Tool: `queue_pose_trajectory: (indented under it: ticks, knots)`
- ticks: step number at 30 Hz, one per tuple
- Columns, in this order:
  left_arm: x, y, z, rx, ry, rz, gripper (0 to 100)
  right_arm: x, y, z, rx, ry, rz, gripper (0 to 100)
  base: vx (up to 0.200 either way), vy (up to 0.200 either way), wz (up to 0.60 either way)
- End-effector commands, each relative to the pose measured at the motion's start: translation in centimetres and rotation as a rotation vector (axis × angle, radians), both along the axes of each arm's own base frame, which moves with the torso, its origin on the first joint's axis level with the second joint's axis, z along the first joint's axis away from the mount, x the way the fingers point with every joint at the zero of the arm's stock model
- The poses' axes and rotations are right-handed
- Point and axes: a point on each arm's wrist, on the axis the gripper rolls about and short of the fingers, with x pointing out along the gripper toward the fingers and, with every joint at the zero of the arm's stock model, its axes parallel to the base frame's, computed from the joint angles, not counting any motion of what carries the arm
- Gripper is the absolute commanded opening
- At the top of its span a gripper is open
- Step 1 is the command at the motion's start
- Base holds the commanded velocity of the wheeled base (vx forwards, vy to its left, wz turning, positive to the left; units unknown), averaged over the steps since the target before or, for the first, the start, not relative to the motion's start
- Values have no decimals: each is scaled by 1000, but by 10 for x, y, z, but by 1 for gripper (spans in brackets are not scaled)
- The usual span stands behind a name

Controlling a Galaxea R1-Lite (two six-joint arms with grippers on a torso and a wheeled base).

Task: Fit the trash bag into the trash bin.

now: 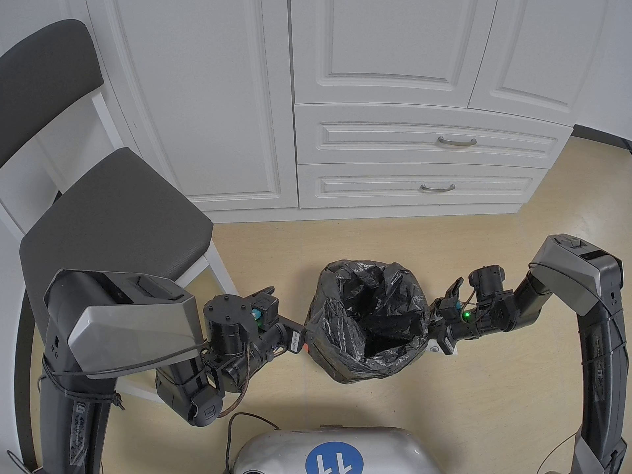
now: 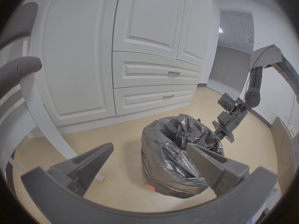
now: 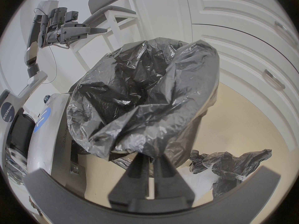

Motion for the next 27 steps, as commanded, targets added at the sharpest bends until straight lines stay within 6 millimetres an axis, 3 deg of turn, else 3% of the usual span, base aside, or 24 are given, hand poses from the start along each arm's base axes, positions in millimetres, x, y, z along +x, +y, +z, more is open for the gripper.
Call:
queue_pose_trajectory:
  ticks: [1,6,7,14,17,18,27]
  knots:
    - [0,0,1,-2,-2,1,100,6,-3,-2,4,-5,-10,0,0,0,0]
    - [1,0,1,-3,-4,1,100,15,-8,-1,16,-3,-37,0,0,0,0]
    - [2,-1,0,-3,-5,1,100,27,-10,0,24,-8,-51,0,0,0,0]
    - [3,0,1,-5,-8,4,100,54,-6,2,30,9,-55,0,0,0,0]
    - [3,0,0,-4,-6,4,100,62,-4,-11,21,-3,-54,0,0,0,0]
    - [3,0,-1,-3,-5,4,100,70,-3,-32,14,-6,-46,0,0,0,0]
    - [4,-1,-2,-5,-4,4,100,79,-4,-41,17,17,-57,0,0,0,0]
